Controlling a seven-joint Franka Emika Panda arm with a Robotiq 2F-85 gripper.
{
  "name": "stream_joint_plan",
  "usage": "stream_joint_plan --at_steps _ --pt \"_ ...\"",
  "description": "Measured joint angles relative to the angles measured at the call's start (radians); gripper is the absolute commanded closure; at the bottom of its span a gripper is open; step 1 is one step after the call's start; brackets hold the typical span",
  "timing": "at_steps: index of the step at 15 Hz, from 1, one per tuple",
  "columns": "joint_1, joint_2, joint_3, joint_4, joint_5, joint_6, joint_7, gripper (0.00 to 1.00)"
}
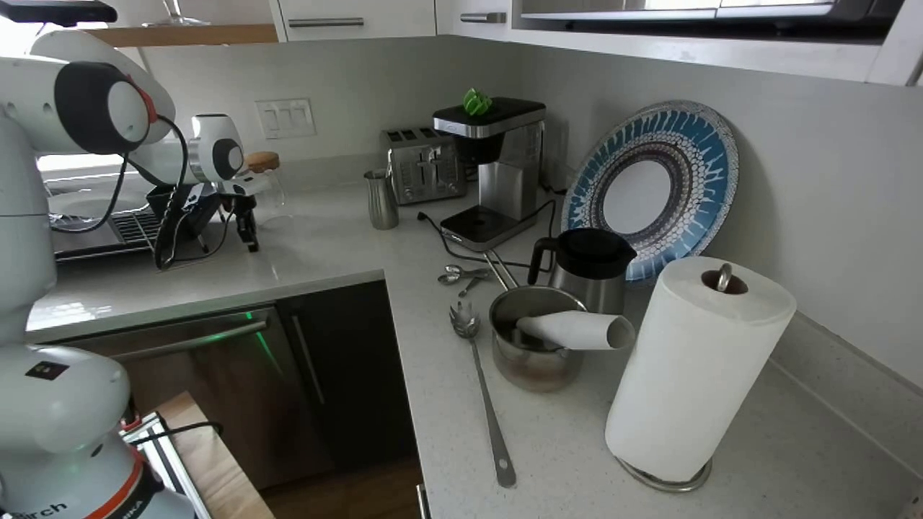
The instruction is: Put the chopstick in the silver cup
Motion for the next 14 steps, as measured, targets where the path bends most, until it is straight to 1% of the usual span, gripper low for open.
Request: stream_joint_plan --at_steps 6,7,9,12,14 --pt "0.0 -0.002 -0.001 -0.002 -0.007 -0.005 -0.004 0.98" --pt "0.002 -0.007 -0.007 -0.003 -0.027 -0.015 0.001 0.98" --pt "0.005 -0.03 -0.035 -0.006 -0.103 -0.045 0.039 0.98" --pt "-0.004 -0.103 -0.079 -0.03 -0.205 -0.091 0.107 0.98" --pt "-0.022 -0.156 -0.091 -0.049 -0.257 -0.12 0.137 0.98"
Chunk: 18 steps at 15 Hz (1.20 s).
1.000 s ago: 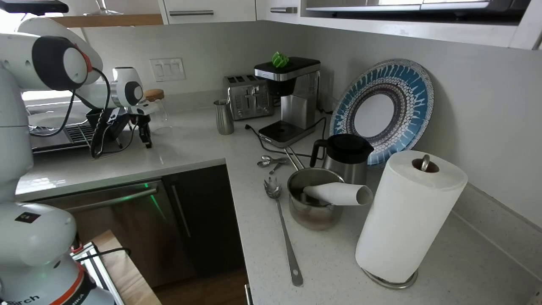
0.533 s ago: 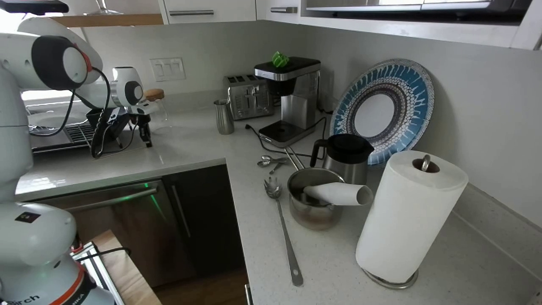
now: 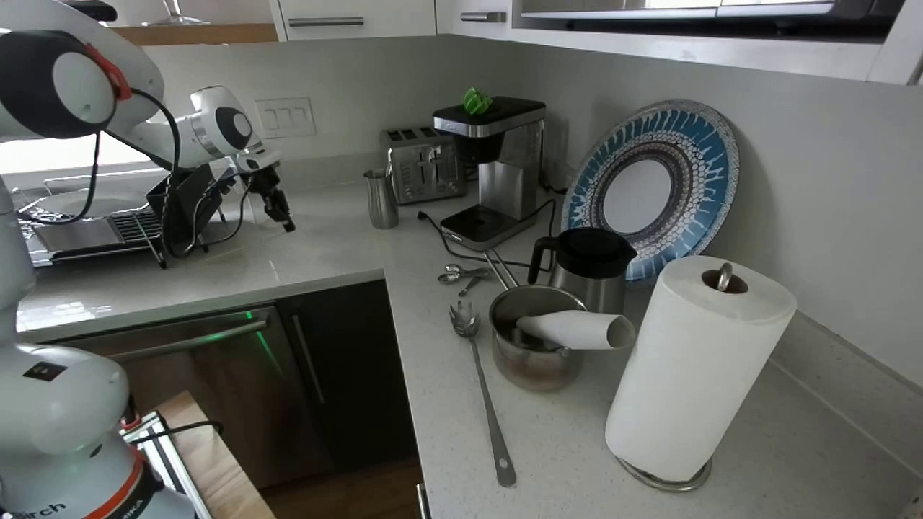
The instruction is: Put the chopstick in the silver cup
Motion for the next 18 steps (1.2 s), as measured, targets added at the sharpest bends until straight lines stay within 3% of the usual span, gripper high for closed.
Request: stream_joint_plan --at_steps 8,12,18 --pt "-0.103 -0.175 0.038 -0.059 -0.193 -0.15 -0.037 0.98" --pt "-0.159 -0.253 0.067 -0.097 -0.296 -0.158 -0.124 0.98" --pt "-0.222 -0.302 0.102 -0.11 -0.552 -0.15 -0.268 0.98"
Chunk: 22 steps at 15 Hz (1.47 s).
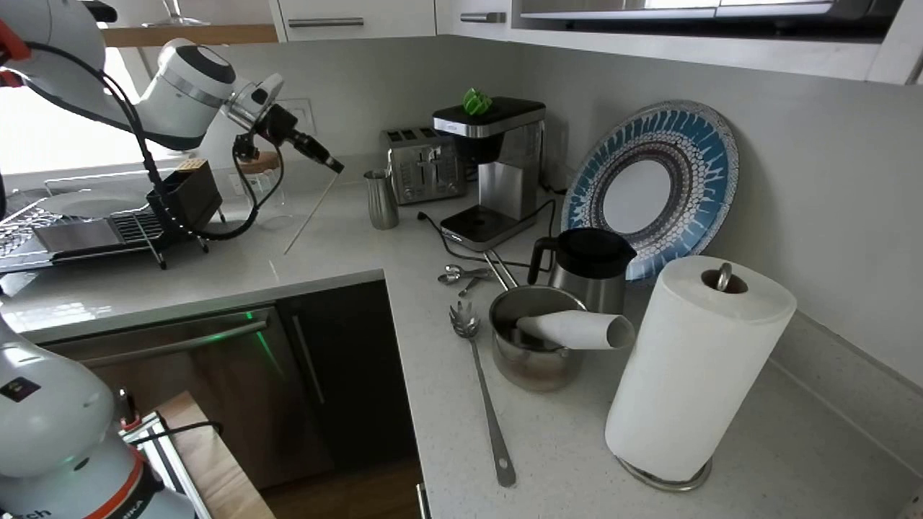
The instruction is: Put the chopstick in the silver cup
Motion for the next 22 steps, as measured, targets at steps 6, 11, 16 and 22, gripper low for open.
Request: stream_joint_plan --at_steps 6,11,16,22 --pt "-0.057 -0.025 -0.016 -0.044 -0.117 0.288 0.022 0.98" --pt "-0.064 -0.016 0.012 -0.003 -0.222 0.354 0.142 0.98" --pt "-0.068 -0.017 0.029 0.078 -0.487 0.441 0.379 0.98" --pt "-0.1 -0.018 0.004 0.105 -0.658 0.549 0.573 0.98"
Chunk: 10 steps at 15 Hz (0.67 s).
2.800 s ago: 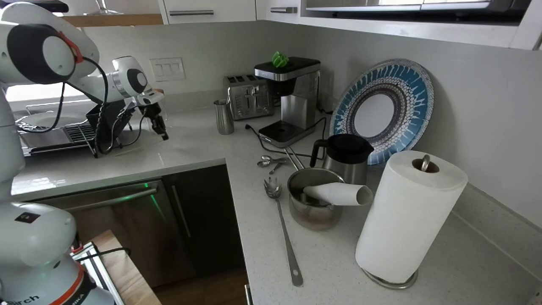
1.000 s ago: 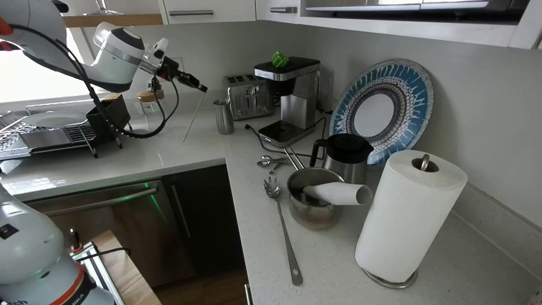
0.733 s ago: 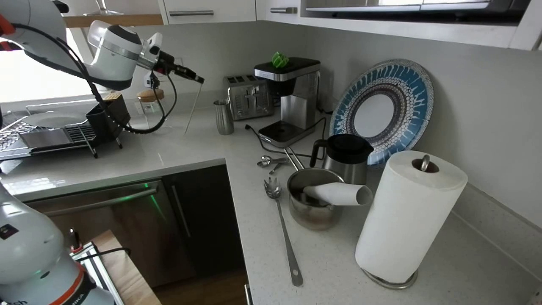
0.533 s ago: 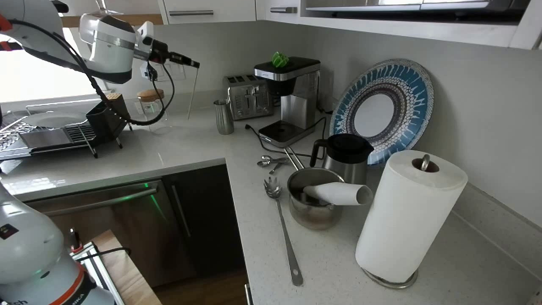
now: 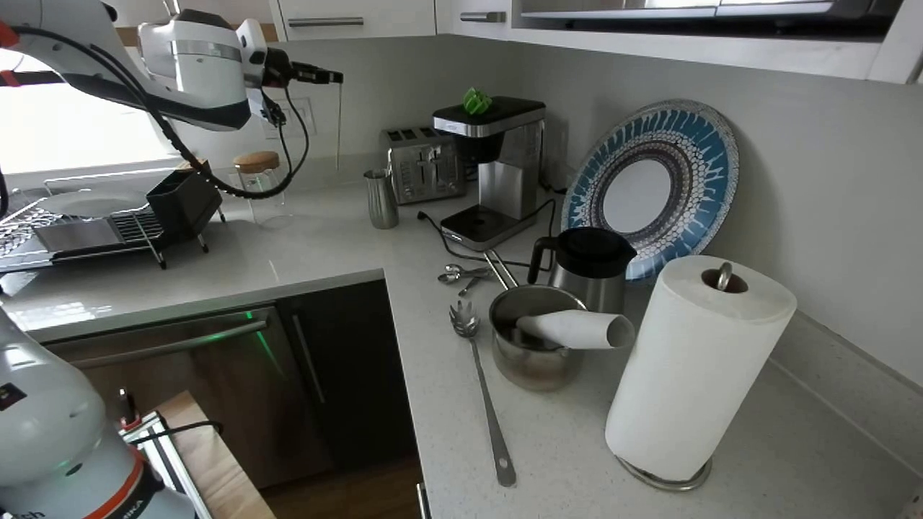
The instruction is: Put the chopstick in the silver cup
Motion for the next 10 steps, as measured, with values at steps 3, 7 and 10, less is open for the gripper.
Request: stream_joint_plan --at_steps 3,7,10 --pt "0.002 0.009 0.006 0.028 -0.151 0.001 0.141 0.98" --pt "0.0 0.028 0.003 0.054 -0.358 0.0 0.34 0.98" --pt "0.0 0.056 -0.004 0.054 -0.417 -0.004 0.402 0.98"
